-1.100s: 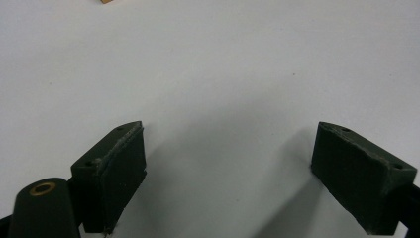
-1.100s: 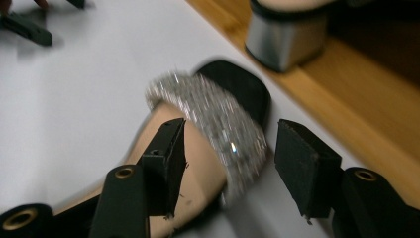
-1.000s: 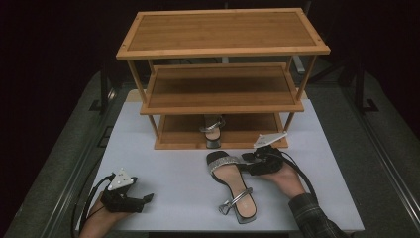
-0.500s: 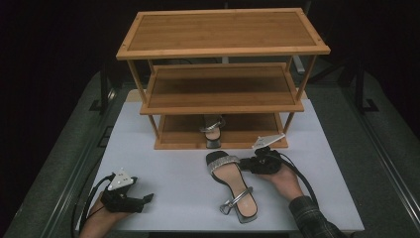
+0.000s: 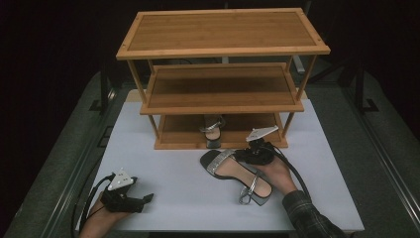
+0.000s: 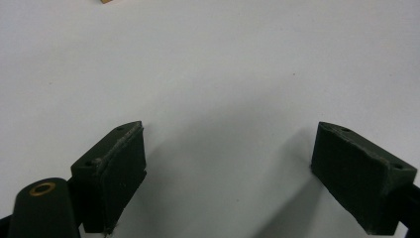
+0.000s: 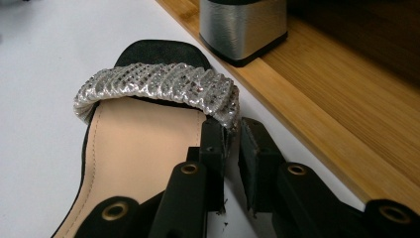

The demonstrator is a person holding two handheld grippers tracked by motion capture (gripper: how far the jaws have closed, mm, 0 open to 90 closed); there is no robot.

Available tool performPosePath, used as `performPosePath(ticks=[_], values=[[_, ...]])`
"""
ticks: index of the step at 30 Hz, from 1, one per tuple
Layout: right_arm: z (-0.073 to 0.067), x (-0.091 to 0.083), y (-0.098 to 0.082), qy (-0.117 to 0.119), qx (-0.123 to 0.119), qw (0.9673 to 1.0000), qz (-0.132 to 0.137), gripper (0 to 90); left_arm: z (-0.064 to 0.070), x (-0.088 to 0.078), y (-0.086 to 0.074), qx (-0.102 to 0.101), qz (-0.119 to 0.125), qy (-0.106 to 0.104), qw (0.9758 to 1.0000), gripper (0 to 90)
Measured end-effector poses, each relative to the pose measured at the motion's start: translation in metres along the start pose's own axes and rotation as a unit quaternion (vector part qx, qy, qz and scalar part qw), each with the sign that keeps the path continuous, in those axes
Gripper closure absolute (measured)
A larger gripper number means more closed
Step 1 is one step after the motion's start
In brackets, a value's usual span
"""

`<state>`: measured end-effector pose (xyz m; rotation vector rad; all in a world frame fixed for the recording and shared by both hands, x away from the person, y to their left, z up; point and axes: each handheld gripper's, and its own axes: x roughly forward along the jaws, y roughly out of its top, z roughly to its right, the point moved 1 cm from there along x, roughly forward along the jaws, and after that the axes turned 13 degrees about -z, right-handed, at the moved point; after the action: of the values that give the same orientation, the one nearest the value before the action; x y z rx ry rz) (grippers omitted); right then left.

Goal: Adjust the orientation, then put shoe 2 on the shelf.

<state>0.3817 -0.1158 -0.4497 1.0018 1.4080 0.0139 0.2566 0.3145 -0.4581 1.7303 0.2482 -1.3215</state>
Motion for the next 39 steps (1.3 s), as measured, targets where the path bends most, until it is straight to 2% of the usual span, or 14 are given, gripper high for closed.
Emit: performPosePath(ticks=[2, 4, 6, 8, 10, 15, 18, 23, 25, 29, 36, 39], values=[[0.000, 0.000, 0.001, -0.002, 0.000, 1.0000, -0.001, 79.2, 0.000, 0.000, 0.000, 0.000, 0.000, 0.000, 1.0000, 12.8], [-0.001, -0.001, 0.000, -0.002, -0.002, 1.0000, -0.001, 74.1, 0.000, 0.000, 0.000, 0.000, 0.000, 0.000, 1.0000, 12.8], [0.000, -0.006, -0.002, 0.003, 0.009, 1.0000, 0.000, 68.6, 0.000, 0.000, 0.000, 0.000, 0.000, 0.000, 1.0000, 12.8], [0.003, -0.016, -0.006, 0.005, 0.021, 0.9996, 0.016, 66.6, 0.000, 0.000, 0.000, 0.000, 0.000, 0.000, 1.0000, 12.8], [0.006, -0.028, -0.012, 0.009, 0.038, 0.9988, 0.028, 60.2, 0.000, 0.000, 0.000, 0.000, 0.000, 0.000, 1.0000, 12.8], [0.004, -0.054, -0.029, 0.004, 0.052, 0.9979, 0.037, 55.8, 0.000, 0.000, 0.000, 0.000, 0.000, 0.001, 1.0000, 12.8], [0.000, -0.066, -0.042, -0.019, 0.052, 0.9975, 0.044, 51.2, 0.000, 0.000, 0.000, 0.000, 0.001, 0.001, 1.0000, 12.8], [-0.004, -0.081, -0.064, 0.003, 0.072, 0.9963, 0.047, 39.0, 0.000, 0.000, 0.000, 0.000, 0.001, 0.001, 1.0000, 12.8], [-0.007, -0.085, -0.074, 0.016, 0.076, 0.9958, 0.048, 31.7, 0.000, 0.000, 0.000, 0.000, 0.001, 0.000, 1.0000, 12.8], [-0.015, -0.089, -0.092, 0.029, 0.084, 0.9951, 0.043, 26.8, 0.000, 0.000, 0.000, 0.000, 0.002, 0.001, 1.0000, 12.8], [-0.040, -0.098, -0.116, 0.030, 0.075, 0.9954, 0.052, 24.6, 0.000, 0.000, 0.000, 0.000, 0.002, 0.001, 1.0000, 12.8], [-0.049, -0.099, -0.121, 0.027, 0.070, 0.9961, 0.046, 22.8, 0.000, 0.000, 0.000, 0.000, 0.002, 0.001, 1.0000, 12.8]])
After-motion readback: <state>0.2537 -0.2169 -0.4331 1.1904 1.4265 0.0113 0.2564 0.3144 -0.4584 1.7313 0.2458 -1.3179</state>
